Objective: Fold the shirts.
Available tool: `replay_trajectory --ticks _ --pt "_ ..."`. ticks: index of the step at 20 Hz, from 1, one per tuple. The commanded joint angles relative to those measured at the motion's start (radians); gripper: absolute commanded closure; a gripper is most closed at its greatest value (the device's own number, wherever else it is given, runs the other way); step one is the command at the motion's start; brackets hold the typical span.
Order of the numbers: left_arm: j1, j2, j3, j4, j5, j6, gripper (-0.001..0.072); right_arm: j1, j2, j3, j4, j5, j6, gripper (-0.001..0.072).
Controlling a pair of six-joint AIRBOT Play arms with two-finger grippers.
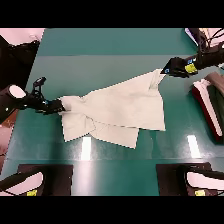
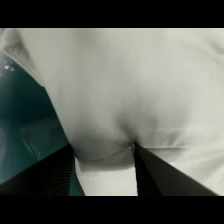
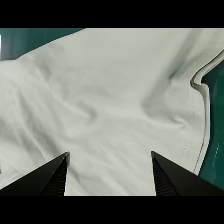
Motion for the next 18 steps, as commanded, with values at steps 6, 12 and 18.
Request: replay_trajectory --ticks 6,12,18 --pt "0.003 -0.022 0.011 -0.02 -0.093 0.026 0.0677 -0.006 0.077 -0.001 -0.066 0.04 0.0 0.0142" --pt "0.003 0.111 0.177 0.03 -0.212 0.051 0.0677 -0.023 0.088 -0.016 -0.179 0.246 0.0 0.0142" --pt "0.003 0.188 0.215 0.026 -0.242 0.057 0.0677 -0.031 0.219 -0.413 -0.182 0.154 0.0 0.014"
